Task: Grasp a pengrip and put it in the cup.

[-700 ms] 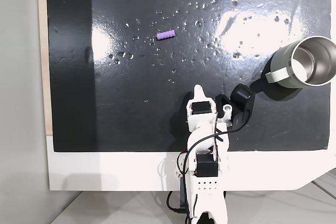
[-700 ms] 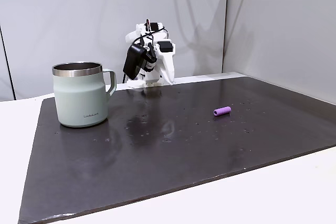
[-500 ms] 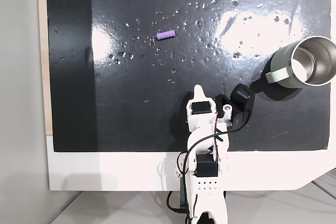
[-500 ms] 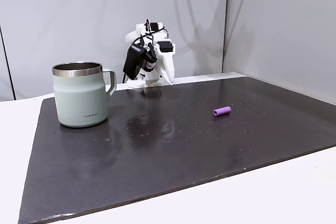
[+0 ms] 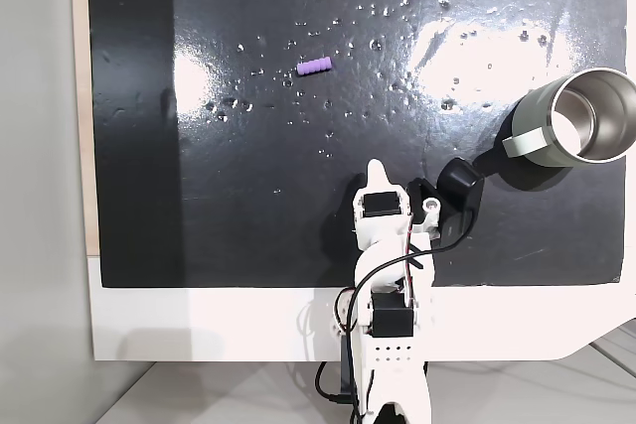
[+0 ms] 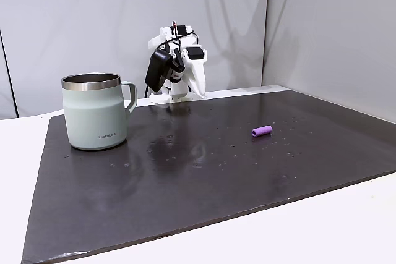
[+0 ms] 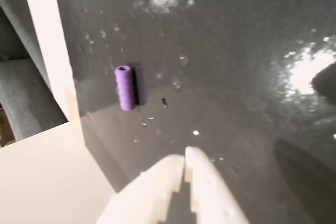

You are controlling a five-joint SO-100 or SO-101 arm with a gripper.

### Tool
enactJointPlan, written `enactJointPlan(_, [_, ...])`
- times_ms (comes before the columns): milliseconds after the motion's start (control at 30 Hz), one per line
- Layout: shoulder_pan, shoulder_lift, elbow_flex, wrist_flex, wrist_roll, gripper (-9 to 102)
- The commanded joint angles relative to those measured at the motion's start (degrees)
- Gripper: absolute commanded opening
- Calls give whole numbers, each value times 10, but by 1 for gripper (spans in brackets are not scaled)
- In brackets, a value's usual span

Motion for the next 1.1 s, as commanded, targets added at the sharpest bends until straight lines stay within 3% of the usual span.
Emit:
enactJointPlan(0, [-23, -82, -98, -18, 20, 0])
enactJointPlan(267, [-37, -361, -301, -35, 85, 0])
enactJointPlan(500, [-50, -584, -493, 13, 120, 0])
enactJointPlan(1067, [-54, -920, -705, 58, 199, 0])
